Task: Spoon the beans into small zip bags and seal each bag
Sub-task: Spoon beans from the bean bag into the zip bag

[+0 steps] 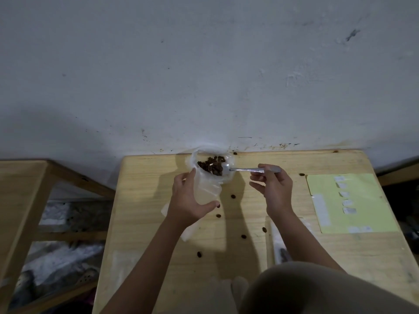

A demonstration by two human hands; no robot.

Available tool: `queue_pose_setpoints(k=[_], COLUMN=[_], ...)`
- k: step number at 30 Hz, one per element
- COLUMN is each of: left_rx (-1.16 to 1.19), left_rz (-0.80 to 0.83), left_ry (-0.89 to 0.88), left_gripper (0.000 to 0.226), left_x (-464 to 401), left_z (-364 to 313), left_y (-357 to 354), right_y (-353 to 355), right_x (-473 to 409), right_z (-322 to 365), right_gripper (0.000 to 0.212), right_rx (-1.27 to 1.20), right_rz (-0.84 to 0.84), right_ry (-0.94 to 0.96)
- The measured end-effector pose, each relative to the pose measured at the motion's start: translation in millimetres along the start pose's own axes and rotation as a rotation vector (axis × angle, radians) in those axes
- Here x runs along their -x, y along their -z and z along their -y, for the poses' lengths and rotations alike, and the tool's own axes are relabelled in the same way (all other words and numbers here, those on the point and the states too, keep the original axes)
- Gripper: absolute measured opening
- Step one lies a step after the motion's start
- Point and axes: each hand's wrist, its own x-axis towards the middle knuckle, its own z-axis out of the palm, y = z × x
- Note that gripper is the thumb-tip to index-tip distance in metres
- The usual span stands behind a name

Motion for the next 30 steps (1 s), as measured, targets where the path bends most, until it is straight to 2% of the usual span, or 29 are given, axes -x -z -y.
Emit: queue_pose_setpoints(k=[5,9,12,17,20,24,30], left_rx=[0.014,-0.004,-0.039,-0.088,-0.081,-0.082,-0.070], left_rz=[0.049,0.104,0.136,0.106,0.101,0.101,0.079], left_ry=[-0.001,0.033,0.053,-0.001,-0.035,-0.045,-0.041], left_gripper=[0.104,0.107,0.111,0.108,0.108,0.109,0.111], left_x=[-3,-5,-7,-8,-7,-5,-1], left_z=[-6,-4,-3,-1,0,1,5], left_y=[-1,-1,-1,0,-1,-4,-5], right_y=[8,3,-5,-28,-42,-54,-51], right_x=[17,18,9,-7,-13,-19,-21], right_z=[-2,-1,-5,-21,-31,-44,-42], right_gripper=[0.019,0.018,0.017,0.014,0.014,0.016,0.019], right_rx=[0.211,0.253,0.308,0.436,0.432,0.341,0.114], right_rz=[0.198,0.116,0.047,0.042,0.030,-0.024,-0.055], right_ry=[0.239,0.351,0.360,0.346,0.273,0.047,-0.214])
